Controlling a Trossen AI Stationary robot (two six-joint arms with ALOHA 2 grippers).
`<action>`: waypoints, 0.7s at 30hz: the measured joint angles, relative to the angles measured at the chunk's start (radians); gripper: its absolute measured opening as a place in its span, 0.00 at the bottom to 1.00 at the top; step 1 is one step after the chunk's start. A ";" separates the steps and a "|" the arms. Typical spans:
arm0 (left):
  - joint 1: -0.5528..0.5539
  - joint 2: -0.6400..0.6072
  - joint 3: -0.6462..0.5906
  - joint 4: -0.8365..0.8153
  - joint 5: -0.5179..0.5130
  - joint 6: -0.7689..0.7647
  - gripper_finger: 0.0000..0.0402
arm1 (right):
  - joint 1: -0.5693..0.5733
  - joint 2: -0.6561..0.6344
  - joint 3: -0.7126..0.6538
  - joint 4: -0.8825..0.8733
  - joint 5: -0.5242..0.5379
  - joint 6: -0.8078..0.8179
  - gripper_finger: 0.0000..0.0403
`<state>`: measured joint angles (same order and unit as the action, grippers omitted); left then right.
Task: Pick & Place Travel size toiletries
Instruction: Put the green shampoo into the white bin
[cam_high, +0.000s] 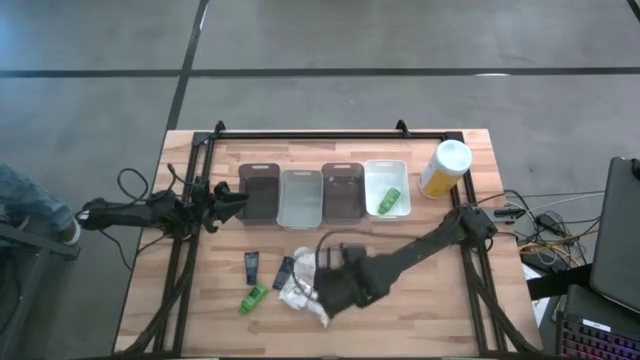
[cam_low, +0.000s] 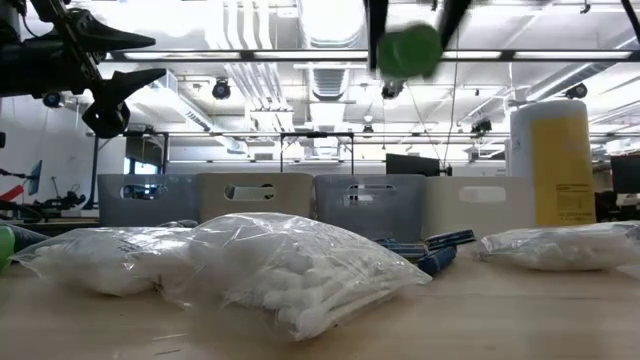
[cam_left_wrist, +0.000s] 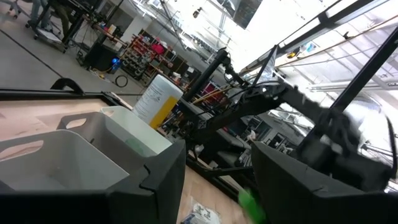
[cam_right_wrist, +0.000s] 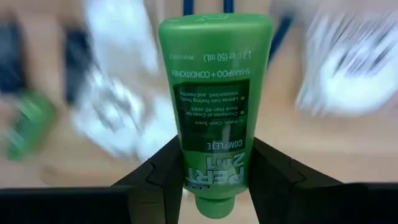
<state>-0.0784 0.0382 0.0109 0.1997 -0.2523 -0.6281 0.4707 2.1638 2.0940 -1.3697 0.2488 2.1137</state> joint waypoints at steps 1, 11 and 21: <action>0.000 0.000 0.000 0.000 0.000 0.000 0.47 | -0.013 -0.011 0.034 -0.056 0.019 -0.010 0.34; 0.000 0.004 0.000 -0.009 0.000 0.000 0.47 | -0.265 -0.239 -0.036 -0.196 0.071 -0.345 0.35; 0.000 0.007 0.000 -0.023 0.000 0.000 0.47 | -0.605 -0.486 -0.478 -0.094 -0.068 -0.610 0.35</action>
<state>-0.0781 0.0456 0.0109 0.1769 -0.2523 -0.6281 -0.1347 1.6781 1.6162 -1.4639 0.1806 1.5035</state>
